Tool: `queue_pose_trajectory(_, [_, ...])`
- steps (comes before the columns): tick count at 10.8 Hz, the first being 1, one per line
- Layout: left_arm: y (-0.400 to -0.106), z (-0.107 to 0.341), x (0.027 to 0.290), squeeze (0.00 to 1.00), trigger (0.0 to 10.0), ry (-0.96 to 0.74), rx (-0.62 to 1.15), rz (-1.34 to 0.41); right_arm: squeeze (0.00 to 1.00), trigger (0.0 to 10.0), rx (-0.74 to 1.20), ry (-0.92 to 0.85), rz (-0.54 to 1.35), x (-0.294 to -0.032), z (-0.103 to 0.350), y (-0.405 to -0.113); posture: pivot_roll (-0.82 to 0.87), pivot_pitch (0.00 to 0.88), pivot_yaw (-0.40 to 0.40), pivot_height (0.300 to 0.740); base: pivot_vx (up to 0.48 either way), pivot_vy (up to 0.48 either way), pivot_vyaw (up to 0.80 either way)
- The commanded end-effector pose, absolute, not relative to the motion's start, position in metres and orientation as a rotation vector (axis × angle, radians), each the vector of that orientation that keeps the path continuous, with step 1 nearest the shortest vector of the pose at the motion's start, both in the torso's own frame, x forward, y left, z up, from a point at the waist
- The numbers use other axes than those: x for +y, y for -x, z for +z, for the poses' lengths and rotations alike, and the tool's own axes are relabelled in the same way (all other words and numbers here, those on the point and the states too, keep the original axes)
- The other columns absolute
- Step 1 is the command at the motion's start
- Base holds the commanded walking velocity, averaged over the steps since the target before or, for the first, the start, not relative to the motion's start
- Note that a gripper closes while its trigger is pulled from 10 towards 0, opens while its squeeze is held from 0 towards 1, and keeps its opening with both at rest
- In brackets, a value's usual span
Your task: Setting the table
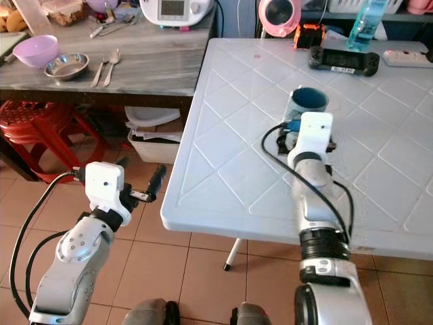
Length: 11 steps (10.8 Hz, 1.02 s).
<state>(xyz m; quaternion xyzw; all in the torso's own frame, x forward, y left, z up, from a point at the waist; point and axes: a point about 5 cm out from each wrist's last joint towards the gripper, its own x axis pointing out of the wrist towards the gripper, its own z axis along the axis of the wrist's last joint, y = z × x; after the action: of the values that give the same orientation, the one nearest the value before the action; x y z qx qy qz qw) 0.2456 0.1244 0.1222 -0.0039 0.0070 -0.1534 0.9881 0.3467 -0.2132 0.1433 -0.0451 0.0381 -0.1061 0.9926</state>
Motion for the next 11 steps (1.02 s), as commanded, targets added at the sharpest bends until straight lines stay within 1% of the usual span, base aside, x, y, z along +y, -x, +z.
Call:
queue_pose_trajectory(1, [-0.246,0.127,0.126,0.0,10.0,0.001,0.002,-0.307,0.0,10.0,0.054,0.082,-0.224,-0.217,0.148,-0.346,0.07,0.077,0.07,0.74,0.0,0.0,0.0])
queue_pose_trajectory(4, [-0.247,0.127,0.126,0.0,10.0,0.001,-0.001,-0.307,0.0,10.0,0.08,0.097,-0.28,-0.231,0.138,-0.324,0.06,0.072,0.069,0.74,0.0,0.0,0.0])
queue_pose_trajectory(6, [-0.249,0.127,0.126,0.0,10.0,0.0,-0.003,-0.307,0.0,10.0,0.096,0.098,-0.288,-0.234,0.134,-0.315,0.05,0.071,0.073,0.74,0.0,0.0,0.0])
queue_pose_trajectory(7, [-0.25,0.127,0.126,0.0,10.0,-0.001,-0.003,-0.308,0.0,10.0,0.098,0.094,-0.282,-0.232,0.133,-0.315,0.05,0.069,0.075,0.74,0.0,0.0,0.0])
queue_pose_trajectory(8, [-0.251,0.127,0.126,0.0,10.0,-0.005,-0.001,-0.309,0.0,10.0,0.093,0.079,-0.254,-0.224,0.136,-0.321,0.05,0.067,0.076,0.74,0.0,0.0,0.0])
queue_pose_trajectory(11, [-0.251,0.126,0.126,0.0,10.0,-0.009,0.002,-0.302,0.0,10.0,0.095,0.073,-0.192,-0.214,0.141,-0.335,0.06,0.07,0.072,0.74,0.0,0.0,0.0])
